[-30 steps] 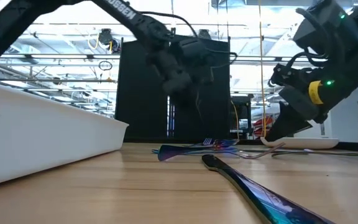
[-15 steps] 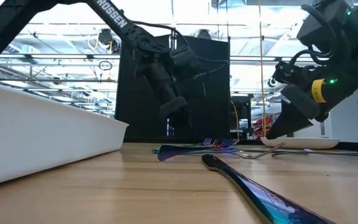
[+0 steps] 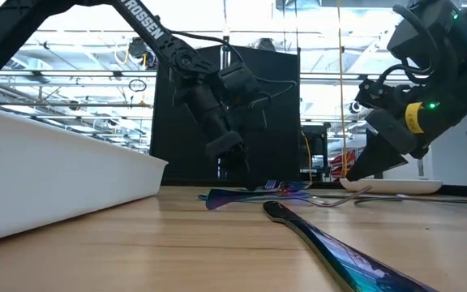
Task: Sort silverware
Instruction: Put the top right iridescent knife into the cutlery tray
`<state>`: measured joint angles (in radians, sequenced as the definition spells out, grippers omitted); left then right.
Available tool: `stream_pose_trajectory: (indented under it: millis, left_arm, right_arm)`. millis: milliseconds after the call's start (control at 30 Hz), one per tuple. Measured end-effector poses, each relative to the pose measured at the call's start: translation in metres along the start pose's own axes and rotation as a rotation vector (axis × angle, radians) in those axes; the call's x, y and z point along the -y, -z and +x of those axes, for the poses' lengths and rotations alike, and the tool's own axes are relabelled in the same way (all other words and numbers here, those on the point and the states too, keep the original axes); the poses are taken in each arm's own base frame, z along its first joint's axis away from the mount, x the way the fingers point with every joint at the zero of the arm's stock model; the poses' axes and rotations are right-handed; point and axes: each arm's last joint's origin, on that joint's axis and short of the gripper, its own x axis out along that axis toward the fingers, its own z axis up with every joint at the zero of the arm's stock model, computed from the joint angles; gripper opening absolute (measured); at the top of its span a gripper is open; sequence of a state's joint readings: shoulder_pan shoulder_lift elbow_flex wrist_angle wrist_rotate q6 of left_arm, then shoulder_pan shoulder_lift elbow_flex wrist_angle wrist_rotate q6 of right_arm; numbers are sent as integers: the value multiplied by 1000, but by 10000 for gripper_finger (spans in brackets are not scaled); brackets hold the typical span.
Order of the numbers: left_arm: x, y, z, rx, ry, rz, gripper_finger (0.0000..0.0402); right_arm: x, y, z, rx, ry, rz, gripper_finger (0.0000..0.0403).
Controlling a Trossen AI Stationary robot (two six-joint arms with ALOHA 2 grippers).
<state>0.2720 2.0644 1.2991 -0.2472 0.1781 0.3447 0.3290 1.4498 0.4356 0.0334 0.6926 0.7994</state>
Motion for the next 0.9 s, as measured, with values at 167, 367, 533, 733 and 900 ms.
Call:
stream_pose_trajectory:
  millis: [167,367,533,733,900]
  left_arm:
    - [1,9,13,-20,11,-5,40]
    - [1,15,22,-43,17,-25,40]
    - [1,16,22,-50,17,-30,40]
    - [1,16,22,-51,15,-29,40]
    - [1,16,22,-48,14,-35,40]
  right_arm:
    - [0,0,0,0,0,0,61]
    - [0,1,0,-14,-3,-5,61]
    - [6,6,-1,-77,28,-5,61]
    - [13,4,4,-128,43,7,77]
    - [20,-3,13,-170,33,-3,131]
